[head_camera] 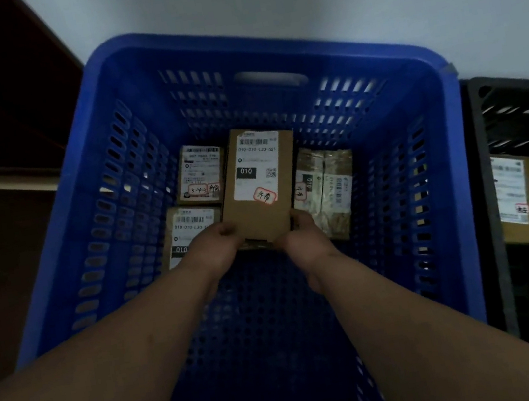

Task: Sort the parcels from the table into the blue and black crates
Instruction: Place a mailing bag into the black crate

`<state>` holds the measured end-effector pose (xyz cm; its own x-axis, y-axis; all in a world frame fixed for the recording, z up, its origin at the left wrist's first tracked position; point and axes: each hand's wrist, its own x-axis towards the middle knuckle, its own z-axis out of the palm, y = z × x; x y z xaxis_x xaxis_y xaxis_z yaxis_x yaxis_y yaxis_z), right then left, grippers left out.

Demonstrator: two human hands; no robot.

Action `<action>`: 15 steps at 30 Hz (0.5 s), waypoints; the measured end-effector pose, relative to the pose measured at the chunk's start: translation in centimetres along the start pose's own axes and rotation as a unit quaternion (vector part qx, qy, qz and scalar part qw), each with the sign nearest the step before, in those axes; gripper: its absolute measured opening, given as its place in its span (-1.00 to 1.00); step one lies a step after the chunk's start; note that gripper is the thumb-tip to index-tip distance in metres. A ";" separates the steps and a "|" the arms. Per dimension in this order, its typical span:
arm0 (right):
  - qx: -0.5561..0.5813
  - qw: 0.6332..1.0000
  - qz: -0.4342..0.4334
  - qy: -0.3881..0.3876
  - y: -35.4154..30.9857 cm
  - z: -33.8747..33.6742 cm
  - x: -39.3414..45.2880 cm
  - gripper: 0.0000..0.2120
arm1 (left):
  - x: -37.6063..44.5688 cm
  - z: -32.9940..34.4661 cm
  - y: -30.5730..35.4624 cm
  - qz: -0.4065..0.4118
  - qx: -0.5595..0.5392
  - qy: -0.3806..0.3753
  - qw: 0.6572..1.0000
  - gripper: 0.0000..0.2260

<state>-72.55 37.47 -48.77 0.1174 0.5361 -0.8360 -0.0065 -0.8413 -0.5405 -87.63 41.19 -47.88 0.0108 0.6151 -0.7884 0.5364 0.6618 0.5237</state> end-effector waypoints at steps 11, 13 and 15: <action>-0.003 0.999 0.019 -0.044 0.1 -2.0 -4.0 -0.33 | -5.0 1.0 -0.3 -0.022 0.027 -0.007 0.999 -0.53; 0.001 0.998 0.035 -0.055 -0.3 -2.8 -5.7 -0.35 | -7.3 1.1 -0.2 -0.036 0.028 0.009 0.999 -0.47; -0.025 0.997 0.037 -0.069 -0.9 -3.7 -7.8 -0.37 | -9.9 1.2 0.3 -0.047 0.018 0.018 0.999 -0.44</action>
<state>-69.74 33.75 -41.41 -0.0200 0.4742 -0.8802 0.0402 -0.8793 -0.4746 -86.53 34.79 -40.31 -0.0716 0.5667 -0.8208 0.5633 0.7021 0.4356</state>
